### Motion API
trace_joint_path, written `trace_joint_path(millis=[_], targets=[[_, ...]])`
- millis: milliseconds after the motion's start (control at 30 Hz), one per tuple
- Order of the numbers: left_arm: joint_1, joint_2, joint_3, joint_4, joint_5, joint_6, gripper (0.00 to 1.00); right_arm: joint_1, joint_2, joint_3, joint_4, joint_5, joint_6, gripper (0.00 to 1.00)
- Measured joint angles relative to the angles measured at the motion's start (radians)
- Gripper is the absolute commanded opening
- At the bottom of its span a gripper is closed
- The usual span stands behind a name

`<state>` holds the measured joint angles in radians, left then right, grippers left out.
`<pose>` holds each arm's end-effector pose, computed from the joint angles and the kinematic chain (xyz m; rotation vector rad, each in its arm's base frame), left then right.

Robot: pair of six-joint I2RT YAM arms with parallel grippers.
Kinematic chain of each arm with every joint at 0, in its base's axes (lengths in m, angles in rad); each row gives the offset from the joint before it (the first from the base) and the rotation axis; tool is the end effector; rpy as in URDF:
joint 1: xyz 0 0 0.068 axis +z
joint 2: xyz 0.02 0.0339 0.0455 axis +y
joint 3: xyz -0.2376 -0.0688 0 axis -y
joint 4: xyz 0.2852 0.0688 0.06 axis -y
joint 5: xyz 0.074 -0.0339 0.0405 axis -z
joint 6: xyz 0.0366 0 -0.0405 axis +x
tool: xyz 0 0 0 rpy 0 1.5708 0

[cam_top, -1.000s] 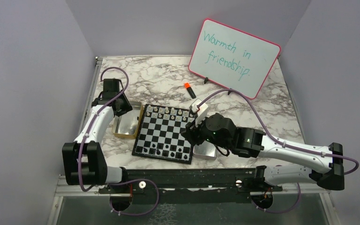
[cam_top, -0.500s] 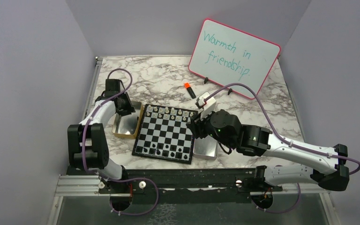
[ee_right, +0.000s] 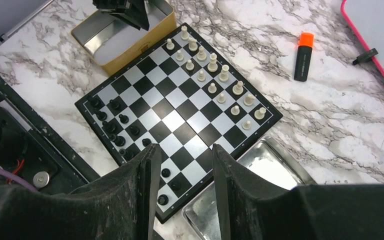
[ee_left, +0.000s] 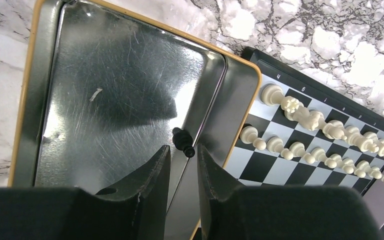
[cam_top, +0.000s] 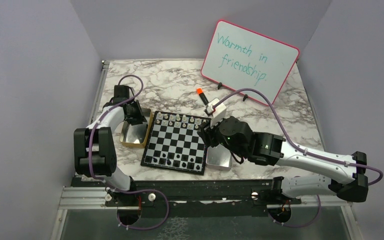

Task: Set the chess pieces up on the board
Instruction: Pick up the chess piece from the storage box.

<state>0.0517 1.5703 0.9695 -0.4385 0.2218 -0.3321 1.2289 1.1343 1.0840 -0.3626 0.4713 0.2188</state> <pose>0.3446 0.0098 0.1448 -0.4217 2.5868 -0.3885 0.1179 0.2818 0.3316 -0.6738 1.8495 0.4920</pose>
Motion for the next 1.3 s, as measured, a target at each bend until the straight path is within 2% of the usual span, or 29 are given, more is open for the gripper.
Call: trace_joint_path(millis=[733, 1300], targets=[[0.000, 0.051, -0.007, 0.002, 0.021, 0.042, 0.24, 0.000, 0.062, 0.060, 0.002, 0.005, -0.029, 0.47], [0.001, 0.049, -0.007, -0.014, -0.032, 0.045, 0.24, 0.000, 0.063, 0.060, 0.002, 0.005, -0.029, 0.47]])
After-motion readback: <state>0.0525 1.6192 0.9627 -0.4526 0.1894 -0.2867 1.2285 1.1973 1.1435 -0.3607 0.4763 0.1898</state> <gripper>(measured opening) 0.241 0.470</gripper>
